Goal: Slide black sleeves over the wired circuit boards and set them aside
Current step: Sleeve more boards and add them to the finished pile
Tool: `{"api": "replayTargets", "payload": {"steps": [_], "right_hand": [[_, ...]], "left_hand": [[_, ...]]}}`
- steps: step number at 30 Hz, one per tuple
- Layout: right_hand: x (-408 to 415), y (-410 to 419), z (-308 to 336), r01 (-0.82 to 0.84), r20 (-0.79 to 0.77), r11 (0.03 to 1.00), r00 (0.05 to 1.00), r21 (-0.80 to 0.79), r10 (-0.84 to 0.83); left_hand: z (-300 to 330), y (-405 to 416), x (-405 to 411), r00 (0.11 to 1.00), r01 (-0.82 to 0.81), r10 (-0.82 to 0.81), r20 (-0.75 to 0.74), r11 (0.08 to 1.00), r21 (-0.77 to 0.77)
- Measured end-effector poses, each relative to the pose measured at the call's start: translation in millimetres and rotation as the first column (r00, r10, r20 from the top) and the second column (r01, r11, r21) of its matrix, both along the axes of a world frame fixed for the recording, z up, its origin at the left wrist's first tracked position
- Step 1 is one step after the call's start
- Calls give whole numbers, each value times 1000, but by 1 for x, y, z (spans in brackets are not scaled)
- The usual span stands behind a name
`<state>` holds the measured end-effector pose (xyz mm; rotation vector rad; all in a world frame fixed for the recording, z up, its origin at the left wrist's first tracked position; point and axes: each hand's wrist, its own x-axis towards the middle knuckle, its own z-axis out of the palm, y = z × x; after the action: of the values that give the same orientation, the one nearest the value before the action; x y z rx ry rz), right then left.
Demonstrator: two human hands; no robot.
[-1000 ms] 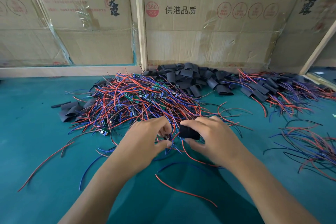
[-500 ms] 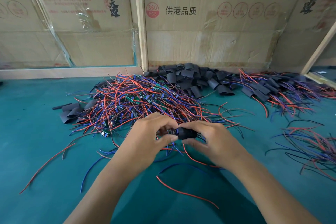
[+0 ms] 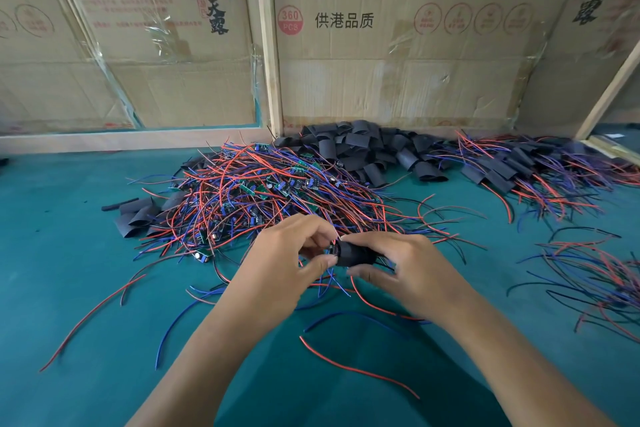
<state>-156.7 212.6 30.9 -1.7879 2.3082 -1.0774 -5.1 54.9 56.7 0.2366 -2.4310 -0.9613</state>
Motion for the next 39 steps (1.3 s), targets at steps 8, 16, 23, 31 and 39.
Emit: {"api": "replayTargets", "payload": {"steps": [8,16,23,31,39], "right_hand": [[1,1,0,7,-20,1000,1000,13,-7],[5,3,3,27,-54,998,998,58,-24],[4,2,1,15,-75,999,997,44,-12],[4,3,2,-9,-104,1000,994,21,11],[7,4,4,-5,-78,1000,997,11,6]], "left_hand": [[2,3,-1,999,-39,38,18,999,32],[-3,-2,1,990,-64,40,137,983,172],[-6,-5,0,983,-45,-24,184,932,359],[-6,-4,-1,977,-1,-95,191,893,450],[-11,-4,-2,974,30,-124,188,900,435]]}}
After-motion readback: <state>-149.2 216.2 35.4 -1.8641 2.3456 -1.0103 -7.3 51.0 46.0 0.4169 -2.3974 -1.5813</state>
